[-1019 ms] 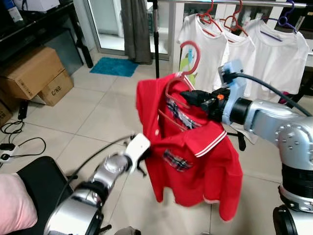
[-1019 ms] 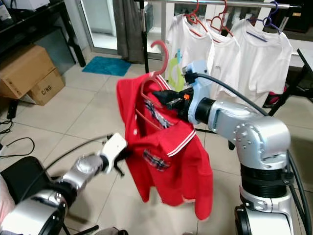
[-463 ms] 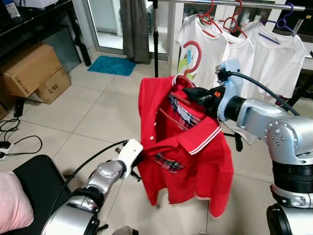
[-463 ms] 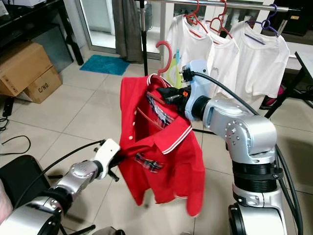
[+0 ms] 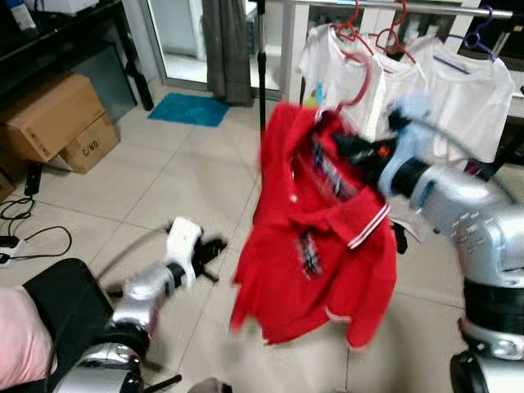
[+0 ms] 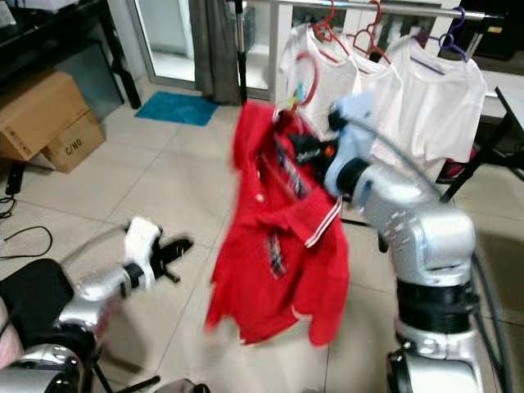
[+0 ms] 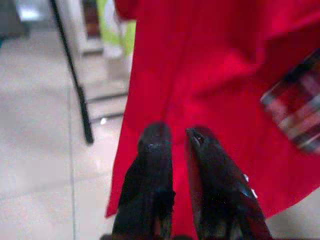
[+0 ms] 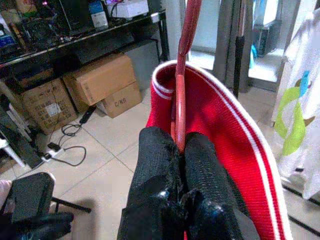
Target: Hang hanger
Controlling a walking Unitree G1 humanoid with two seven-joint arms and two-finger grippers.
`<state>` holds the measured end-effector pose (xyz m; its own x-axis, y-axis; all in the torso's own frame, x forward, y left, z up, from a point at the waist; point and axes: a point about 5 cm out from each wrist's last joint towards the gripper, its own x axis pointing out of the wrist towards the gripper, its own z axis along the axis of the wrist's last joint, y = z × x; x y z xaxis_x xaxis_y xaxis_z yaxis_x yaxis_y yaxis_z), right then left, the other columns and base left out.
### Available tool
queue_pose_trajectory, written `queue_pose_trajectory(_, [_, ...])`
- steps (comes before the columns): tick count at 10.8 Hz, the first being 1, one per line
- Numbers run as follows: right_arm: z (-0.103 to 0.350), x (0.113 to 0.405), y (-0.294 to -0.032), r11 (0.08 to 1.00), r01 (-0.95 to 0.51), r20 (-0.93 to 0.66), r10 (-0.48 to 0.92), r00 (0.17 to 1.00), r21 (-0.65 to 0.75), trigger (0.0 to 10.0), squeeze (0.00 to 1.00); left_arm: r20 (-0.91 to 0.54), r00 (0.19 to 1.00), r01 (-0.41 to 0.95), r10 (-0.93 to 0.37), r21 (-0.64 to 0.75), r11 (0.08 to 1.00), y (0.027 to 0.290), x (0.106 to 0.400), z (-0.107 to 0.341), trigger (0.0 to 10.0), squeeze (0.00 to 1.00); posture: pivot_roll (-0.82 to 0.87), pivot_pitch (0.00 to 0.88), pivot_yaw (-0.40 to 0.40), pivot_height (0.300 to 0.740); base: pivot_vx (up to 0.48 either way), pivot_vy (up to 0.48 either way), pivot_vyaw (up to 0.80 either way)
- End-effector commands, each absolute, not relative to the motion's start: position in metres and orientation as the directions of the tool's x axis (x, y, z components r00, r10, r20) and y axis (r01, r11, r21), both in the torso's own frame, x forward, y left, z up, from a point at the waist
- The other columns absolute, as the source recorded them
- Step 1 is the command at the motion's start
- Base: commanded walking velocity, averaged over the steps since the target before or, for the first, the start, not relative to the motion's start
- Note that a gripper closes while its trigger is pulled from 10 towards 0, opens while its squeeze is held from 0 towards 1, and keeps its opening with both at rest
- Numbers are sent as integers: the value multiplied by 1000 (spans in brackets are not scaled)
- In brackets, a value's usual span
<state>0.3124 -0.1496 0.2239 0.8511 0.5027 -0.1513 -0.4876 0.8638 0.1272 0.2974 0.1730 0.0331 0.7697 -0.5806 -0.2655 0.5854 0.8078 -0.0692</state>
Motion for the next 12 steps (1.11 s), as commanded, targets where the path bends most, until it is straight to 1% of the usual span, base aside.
queue_pose_trajectory(1, [231, 313, -148, 864, -494, -112, 502, 857, 93, 0, 0, -239, 756, 618, -609, -48, 785, 175, 295, 38, 10000, 1000, -149, 0, 52, 740, 0, 0, 0])
queue_pose_trajectory(2, [228, 313, -147, 867, -494, -131, 498, 857, 61, 0, 0, -201, 769, 614, -607, -34, 788, 177, 297, 47, 10000, 1000, -149, 0, 52, 740, 0, 0, 0])
queue_pose_trajectory(3, [219, 311, -150, 877, -480, -159, 478, 864, 24, 0, 0, -139, 813, 567, -566, -31, 823, 181, 301, 62, 10000, 1000, -138, 0, 39, 740, 0, 0, 0])
queue_pose_trajectory(4, [203, 310, -157, 908, -418, -185, 413, 892, 11, 0, 0, -132, 844, 515, -520, -75, 854, 180, 302, 71, 10000, 1000, -137, 0, 33, 740, 0, 0, 0])
queue_pose_trajectory(5, [182, 310, -166, 947, -321, -203, 319, 926, 22, 0, 0, -116, 848, 509, -517, -96, 856, 173, 301, 78, 10000, 973, -133, 0, 33, 740, 0, 0, 0])
queue_pose_trajectory(6, [155, 306, -178, 978, -200, -221, 207, 953, 55, 0, 0, -67, 873, 480, -484, -64, 875, 169, 302, 92, 10000, 0, -113, 0, 36, 740, 0, 0, 0])
queue_pose_trajectory(7, [149, 301, -172, 961, -218, -162, 246, 956, 172, 0, 0, -45, 890, 452, -455, -60, 890, 168, 301, 100, 10000, 0, -106, 0, 48, 740, 0, 0, 0])
queue_pose_trajectory(8, [157, 297, -164, 930, -283, -96, 312, 945, 235, 0, 0, -32, 893, 448, -449, -44, 893, 170, 299, 104, 10000, 0, -104, 0, 52, 740, 0, 0, 0])
queue_pose_trajectory(9, [162, 292, -156, 874, -437, -58, 458, 887, 214, 0, 0, -86, 896, 439, -436, 12, 899, 182, 298, 104, 10000, 0, -104, 0, 52, 740, 0, 0, 0])
queue_pose_trajectory(10, [165, 289, -154, 824, -525, -49, 545, 837, 211, 0, 0, -111, 904, 418, -412, 34, 908, 196, 302, 105, 10000, 757, -109, 0, 59, 740, 0, 0, 0])
queue_pose_trajectory(11, [176, 279, -151, 672, -705, -20, 727, 687, 224, 0, 0, -121, 907, 415, -404, 84, 906, 218, 309, 115, 10000, 1000, -114, 0, 63, 740, 0, 0, 0])
queue_pose_trajectory(12, [182, 273, -150, 592, -773, -9, 795, 606, 227, 0, 0, -121, 900, 433, -419, 125, 893, 228, 311, 123, 10000, 1000, -114, 0, 63, 740, 0, 0, 0])
